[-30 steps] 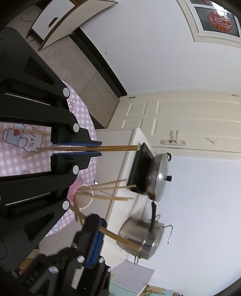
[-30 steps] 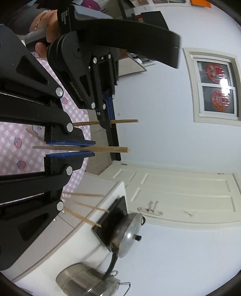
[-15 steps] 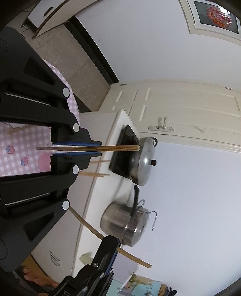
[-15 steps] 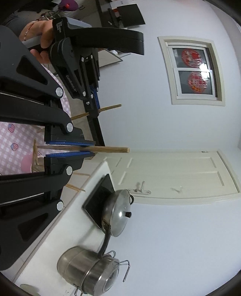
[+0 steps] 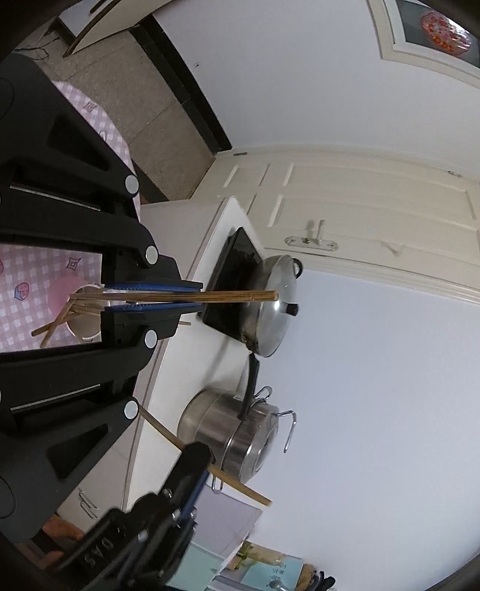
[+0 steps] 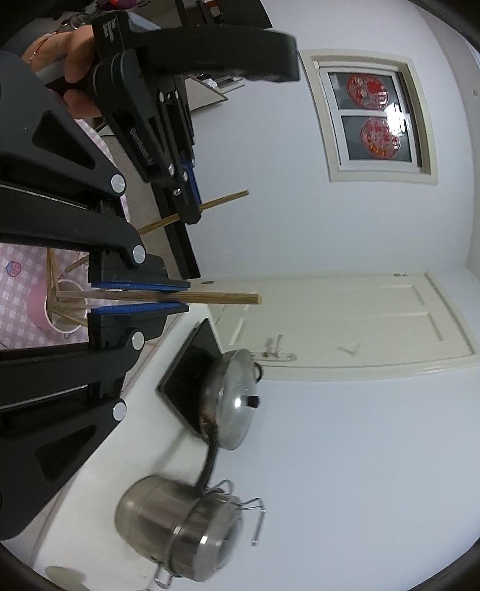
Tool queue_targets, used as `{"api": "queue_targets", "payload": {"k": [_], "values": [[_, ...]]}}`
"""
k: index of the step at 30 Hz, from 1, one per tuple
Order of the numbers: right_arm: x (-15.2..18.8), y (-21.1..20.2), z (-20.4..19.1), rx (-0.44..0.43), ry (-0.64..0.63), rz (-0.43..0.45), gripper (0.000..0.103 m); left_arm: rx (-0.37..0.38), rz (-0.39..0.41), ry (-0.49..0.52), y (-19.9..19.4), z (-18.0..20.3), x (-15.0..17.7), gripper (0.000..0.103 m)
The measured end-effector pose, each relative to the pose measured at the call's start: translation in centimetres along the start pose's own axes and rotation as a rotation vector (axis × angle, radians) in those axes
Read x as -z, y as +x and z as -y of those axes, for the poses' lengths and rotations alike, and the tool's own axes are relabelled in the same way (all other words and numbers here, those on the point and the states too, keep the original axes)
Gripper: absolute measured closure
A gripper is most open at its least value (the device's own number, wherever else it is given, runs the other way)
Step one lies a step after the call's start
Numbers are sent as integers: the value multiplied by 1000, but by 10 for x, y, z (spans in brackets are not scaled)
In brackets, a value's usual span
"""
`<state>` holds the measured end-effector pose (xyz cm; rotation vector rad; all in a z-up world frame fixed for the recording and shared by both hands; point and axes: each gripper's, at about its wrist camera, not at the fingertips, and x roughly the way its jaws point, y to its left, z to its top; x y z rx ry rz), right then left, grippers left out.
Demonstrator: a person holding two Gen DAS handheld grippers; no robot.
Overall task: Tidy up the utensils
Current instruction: 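Lower the chopstick into the pink cup and open the left tool while the right tool releases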
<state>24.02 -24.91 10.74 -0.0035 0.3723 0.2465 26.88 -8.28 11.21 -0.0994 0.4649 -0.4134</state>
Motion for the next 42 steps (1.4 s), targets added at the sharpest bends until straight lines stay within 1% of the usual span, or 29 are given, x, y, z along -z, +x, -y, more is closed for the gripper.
{"api": "queue_targets", "payload": {"k": [8,15,21,25,34,42], "values": [[21,24,19,2,44,-35,98,6,-29,-11,33,3,10,98],[44,43,28,-13,78,-81,98,4,-79,9,58,2,27,98],[63,55,35,-15,108,-124,98,2,-124,4,76,-7,42,98],[71,57,37,-13,122,-138,98,-4,-144,-2,82,-13,51,98],[90,66,38,-4,140,-171,98,14,-174,-4,86,-19,66,97],[93,64,41,0,153,-162,98,29,-205,20,87,-17,77,97]]}}
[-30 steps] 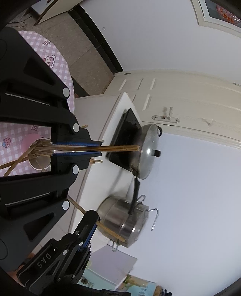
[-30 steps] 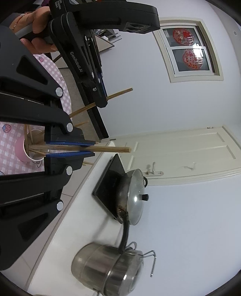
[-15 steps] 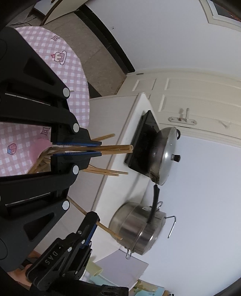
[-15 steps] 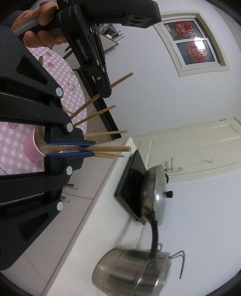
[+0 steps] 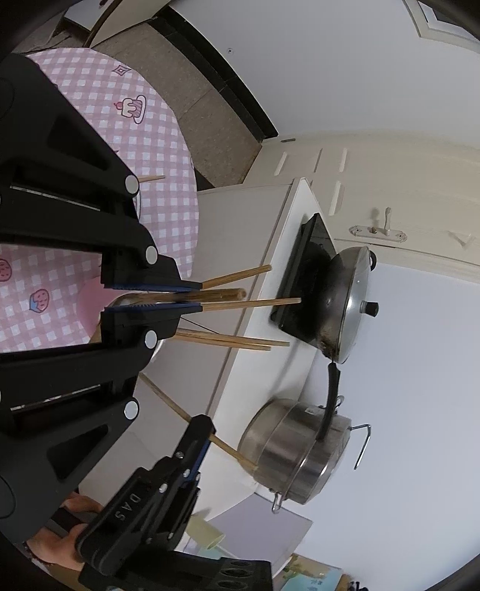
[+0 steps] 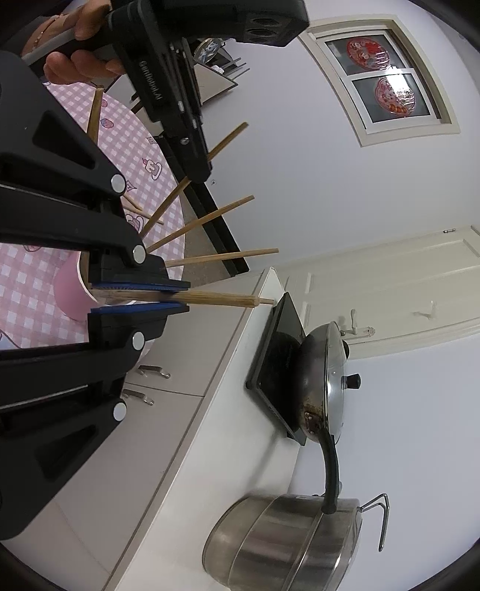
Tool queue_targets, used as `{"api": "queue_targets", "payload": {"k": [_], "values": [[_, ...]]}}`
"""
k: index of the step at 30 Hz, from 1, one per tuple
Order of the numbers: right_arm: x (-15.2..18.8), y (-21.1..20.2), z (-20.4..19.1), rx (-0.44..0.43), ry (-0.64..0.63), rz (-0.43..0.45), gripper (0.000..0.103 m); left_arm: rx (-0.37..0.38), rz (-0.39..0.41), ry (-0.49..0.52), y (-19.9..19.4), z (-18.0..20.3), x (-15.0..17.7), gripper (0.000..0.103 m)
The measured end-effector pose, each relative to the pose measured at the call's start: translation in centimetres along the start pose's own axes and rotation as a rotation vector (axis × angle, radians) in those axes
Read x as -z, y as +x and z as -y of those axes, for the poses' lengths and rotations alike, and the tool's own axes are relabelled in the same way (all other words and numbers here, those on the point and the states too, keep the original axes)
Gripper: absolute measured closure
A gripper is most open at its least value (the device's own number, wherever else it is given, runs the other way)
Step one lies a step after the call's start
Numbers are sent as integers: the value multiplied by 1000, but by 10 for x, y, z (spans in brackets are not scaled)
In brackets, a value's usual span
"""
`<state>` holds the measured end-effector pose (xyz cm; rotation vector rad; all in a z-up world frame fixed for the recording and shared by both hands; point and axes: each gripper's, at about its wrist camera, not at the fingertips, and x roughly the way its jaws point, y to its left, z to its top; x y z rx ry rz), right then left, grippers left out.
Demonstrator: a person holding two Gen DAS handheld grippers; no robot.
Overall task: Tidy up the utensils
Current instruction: 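Lower the chopstick into the pink cup and open the left tool while the right tool releases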
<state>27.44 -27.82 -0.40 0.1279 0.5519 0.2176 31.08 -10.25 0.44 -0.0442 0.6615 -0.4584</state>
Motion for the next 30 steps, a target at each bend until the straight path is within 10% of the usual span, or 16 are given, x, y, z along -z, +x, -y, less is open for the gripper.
{"api": "queue_targets", "payload": {"k": [30], "values": [[5,-11,-1,-8,26,-17,89,76,-62,-3,-16,3,9,95]]}}
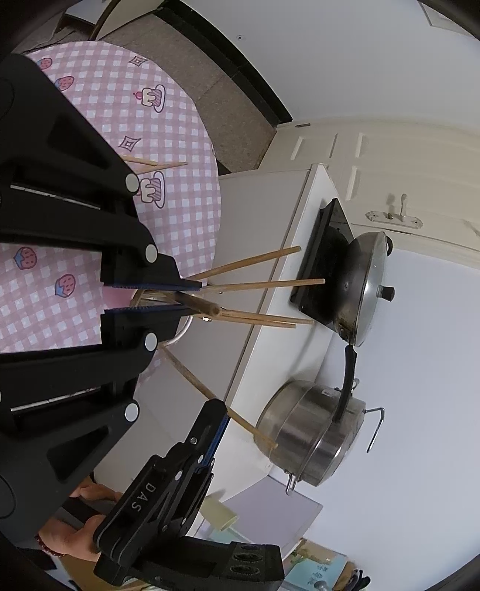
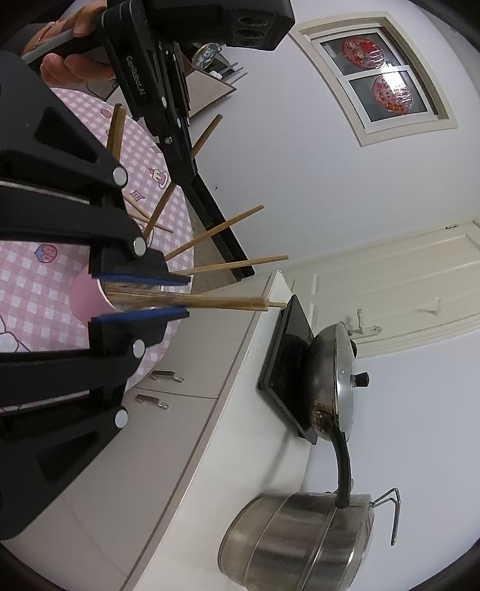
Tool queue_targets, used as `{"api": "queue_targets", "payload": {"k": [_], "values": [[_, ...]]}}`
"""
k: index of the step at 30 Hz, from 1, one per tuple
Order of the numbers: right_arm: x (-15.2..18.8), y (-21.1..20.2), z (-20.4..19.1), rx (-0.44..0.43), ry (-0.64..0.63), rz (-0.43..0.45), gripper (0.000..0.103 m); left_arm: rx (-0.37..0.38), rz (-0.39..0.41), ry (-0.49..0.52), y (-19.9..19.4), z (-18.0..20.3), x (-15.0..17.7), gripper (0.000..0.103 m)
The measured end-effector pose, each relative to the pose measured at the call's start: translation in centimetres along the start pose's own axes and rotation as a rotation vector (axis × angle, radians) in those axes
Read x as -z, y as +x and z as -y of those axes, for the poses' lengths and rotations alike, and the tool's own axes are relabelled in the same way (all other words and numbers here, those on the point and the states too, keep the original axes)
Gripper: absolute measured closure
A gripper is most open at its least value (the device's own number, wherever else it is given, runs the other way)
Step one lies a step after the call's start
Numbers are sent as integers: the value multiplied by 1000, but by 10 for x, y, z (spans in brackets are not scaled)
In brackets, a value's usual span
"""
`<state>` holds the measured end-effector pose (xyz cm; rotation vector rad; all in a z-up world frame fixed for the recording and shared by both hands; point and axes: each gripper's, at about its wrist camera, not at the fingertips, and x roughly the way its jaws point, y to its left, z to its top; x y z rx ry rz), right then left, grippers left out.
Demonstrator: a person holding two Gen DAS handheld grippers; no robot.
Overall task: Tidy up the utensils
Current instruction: 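Lower the chopstick into the pink cup and open the left tool while the right tool releases, then withdraw both open tools from the cup toward the last chopsticks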
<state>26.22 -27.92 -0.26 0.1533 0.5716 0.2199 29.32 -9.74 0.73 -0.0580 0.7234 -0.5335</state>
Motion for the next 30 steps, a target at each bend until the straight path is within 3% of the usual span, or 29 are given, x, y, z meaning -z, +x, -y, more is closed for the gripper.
{"api": "queue_targets", "payload": {"k": [12,13,15,16,17,24,30], "values": [[2,-19,-13,0,-26,13,86,4,23,-13,-24,-5,-2,95],[2,-20,-14,-2,-29,13,86,4,26,-13,-27,-6,-1,93],[4,-23,-17,-6,-38,12,85,6,38,-21,-33,-8,0,72],[5,-24,-19,-6,-41,12,85,4,48,-27,-36,-9,0,47],[6,-26,-20,-8,-45,13,85,-9,81,-30,-43,-10,2,43],[15,-37,-32,-23,-65,20,85,-56,127,-6,-70,-20,8,43],[31,-42,-47,-55,-81,9,85,-110,122,-13,-85,-43,24,41]]}}
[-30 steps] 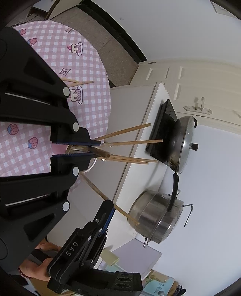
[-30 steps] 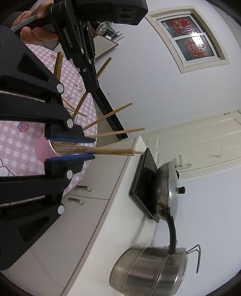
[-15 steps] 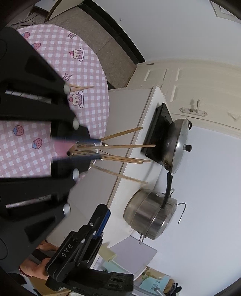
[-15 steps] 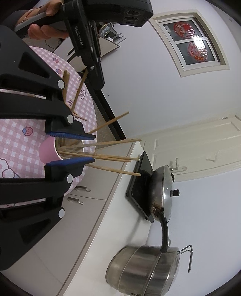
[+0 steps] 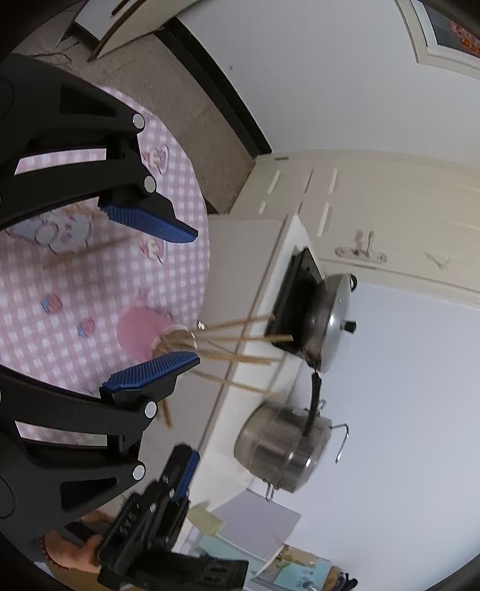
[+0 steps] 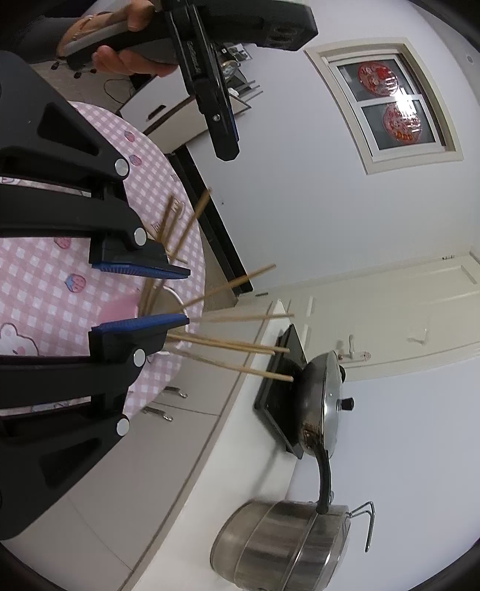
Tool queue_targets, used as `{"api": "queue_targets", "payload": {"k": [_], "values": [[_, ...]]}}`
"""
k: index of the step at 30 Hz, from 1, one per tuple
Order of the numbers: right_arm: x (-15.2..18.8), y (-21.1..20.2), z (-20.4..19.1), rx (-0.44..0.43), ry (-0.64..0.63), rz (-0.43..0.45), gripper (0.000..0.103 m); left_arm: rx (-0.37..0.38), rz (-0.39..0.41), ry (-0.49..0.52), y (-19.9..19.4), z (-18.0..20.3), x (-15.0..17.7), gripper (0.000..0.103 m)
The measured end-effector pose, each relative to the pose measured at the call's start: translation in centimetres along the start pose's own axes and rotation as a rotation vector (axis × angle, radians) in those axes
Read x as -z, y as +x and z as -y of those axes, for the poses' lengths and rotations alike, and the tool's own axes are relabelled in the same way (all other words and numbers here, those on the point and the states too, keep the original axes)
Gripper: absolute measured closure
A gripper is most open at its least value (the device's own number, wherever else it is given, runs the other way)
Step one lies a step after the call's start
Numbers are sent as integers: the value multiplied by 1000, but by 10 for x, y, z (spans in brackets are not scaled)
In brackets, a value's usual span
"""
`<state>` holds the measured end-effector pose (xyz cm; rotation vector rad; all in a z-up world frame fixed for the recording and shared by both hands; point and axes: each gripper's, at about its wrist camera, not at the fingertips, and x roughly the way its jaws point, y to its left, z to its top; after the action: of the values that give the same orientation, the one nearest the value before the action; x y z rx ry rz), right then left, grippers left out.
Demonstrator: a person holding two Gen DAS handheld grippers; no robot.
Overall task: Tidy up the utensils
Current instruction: 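Withdraw both open tools from the cup toward the last chopsticks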
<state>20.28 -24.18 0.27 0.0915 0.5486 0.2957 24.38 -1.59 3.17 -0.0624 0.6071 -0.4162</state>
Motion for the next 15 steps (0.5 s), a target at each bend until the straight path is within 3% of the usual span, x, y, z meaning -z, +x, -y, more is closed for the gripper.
{"api": "queue_targets", "payload": {"k": [15], "values": [[63,38,-62,-95,-46,-88,85,-84,-127,-25,7,-64,77,39]]}}
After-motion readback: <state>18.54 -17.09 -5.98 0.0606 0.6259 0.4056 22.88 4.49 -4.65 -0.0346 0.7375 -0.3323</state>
